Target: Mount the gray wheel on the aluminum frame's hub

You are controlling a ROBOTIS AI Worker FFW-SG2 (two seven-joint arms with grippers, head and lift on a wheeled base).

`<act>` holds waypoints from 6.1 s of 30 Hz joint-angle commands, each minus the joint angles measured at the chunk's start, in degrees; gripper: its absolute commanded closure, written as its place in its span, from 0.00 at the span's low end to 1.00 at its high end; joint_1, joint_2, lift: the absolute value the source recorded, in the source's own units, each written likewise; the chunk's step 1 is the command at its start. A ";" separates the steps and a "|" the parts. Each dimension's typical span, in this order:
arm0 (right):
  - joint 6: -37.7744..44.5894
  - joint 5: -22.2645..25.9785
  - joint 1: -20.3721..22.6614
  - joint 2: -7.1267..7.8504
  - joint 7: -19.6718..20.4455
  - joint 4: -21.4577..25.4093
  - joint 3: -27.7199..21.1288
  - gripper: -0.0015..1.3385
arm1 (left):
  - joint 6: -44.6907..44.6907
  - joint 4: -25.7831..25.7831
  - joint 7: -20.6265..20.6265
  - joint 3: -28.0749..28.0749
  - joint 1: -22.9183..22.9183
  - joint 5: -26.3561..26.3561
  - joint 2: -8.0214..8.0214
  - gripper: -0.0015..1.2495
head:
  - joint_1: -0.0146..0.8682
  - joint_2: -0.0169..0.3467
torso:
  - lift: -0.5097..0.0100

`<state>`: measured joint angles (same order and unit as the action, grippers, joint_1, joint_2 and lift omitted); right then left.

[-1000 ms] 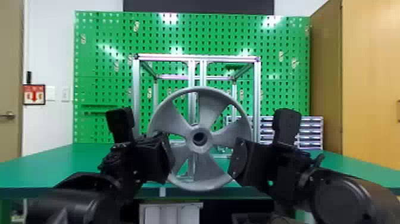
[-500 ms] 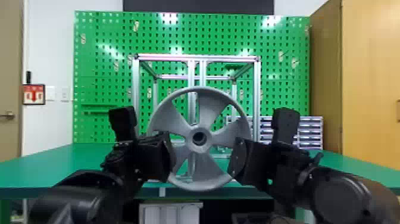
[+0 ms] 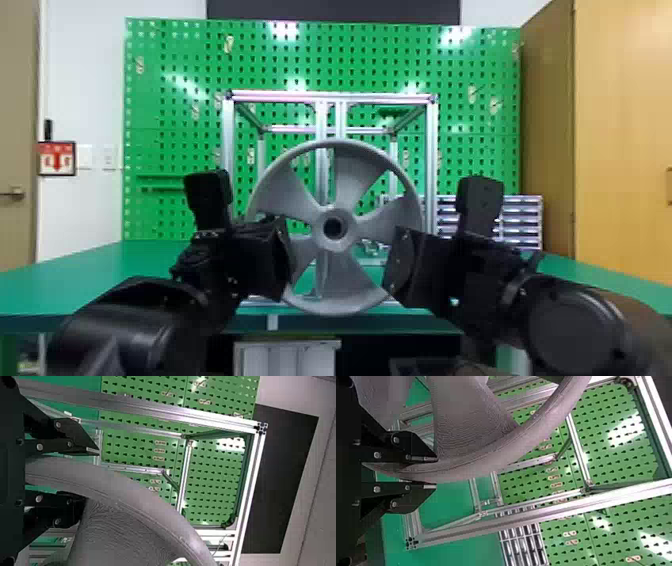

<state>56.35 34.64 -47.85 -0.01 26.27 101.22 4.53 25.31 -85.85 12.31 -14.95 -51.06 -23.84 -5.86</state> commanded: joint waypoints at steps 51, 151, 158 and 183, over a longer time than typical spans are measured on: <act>-3.26 -1.42 -4.70 -0.04 0.01 -10.17 -0.22 0.86 | -3.60 12.73 -0.88 -0.08 -6.24 1.69 1.20 0.67 | 0.01 0.06 | 0.02; -12.75 0.87 -2.33 -0.04 0.01 -12.10 1.10 0.01 | -4.04 14.31 -5.01 -1.66 -7.30 0.37 2.17 0.08 | 0.01 0.06 | 0.02; -13.55 0.87 -2.07 -0.04 0.01 -12.10 1.71 0.00 | -4.04 13.60 -5.10 -1.66 -7.12 0.73 2.26 0.05 | 0.01 0.06 | 0.02; -13.55 1.04 -1.45 -0.04 0.01 -11.14 1.36 0.00 | -2.11 10.18 -4.75 -0.52 -5.89 4.68 1.99 0.05 | 0.01 0.06 | 0.02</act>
<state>42.74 35.68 -49.37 0.00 26.28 89.92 6.01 22.91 -75.32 7.42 -15.86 -57.24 -19.73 -3.79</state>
